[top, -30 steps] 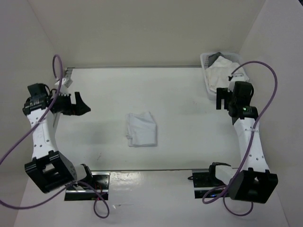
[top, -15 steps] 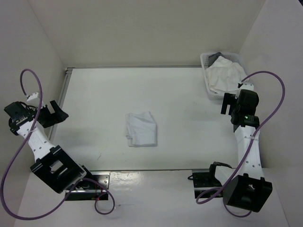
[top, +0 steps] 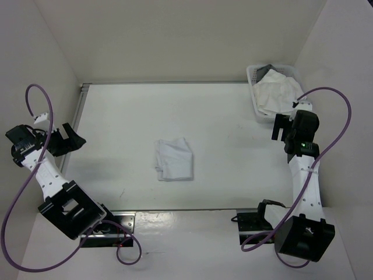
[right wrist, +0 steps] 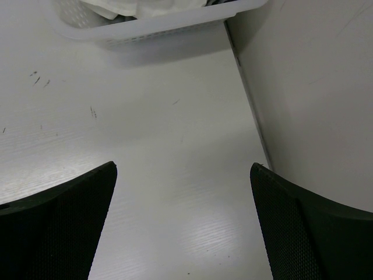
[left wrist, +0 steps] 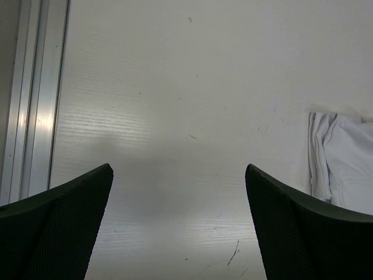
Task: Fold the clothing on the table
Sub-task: Fold the skirt
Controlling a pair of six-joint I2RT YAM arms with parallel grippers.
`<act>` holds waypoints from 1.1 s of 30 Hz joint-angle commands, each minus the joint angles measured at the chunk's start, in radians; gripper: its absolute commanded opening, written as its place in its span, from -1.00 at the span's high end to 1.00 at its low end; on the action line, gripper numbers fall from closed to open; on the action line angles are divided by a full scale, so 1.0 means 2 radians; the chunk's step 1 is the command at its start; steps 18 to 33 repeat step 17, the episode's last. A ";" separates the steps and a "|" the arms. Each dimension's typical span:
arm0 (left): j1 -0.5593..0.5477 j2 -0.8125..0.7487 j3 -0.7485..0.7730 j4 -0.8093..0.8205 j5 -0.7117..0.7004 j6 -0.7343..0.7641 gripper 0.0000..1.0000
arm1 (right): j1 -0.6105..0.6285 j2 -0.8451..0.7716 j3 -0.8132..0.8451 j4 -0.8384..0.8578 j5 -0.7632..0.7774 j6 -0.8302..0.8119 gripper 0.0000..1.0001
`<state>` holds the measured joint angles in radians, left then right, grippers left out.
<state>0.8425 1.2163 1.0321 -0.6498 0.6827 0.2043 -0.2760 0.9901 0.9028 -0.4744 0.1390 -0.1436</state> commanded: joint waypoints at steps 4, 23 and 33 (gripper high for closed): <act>0.001 -0.008 -0.001 0.010 0.022 0.008 -1.00 | -0.004 -0.006 -0.006 0.022 -0.021 -0.006 -0.98; 0.001 -0.008 -0.001 0.010 0.031 0.012 -1.00 | -0.004 -0.006 0.000 0.012 -0.014 -0.006 -0.98; 0.001 -0.008 -0.001 0.010 0.031 0.012 -1.00 | -0.004 -0.006 0.000 0.012 -0.014 -0.006 -0.98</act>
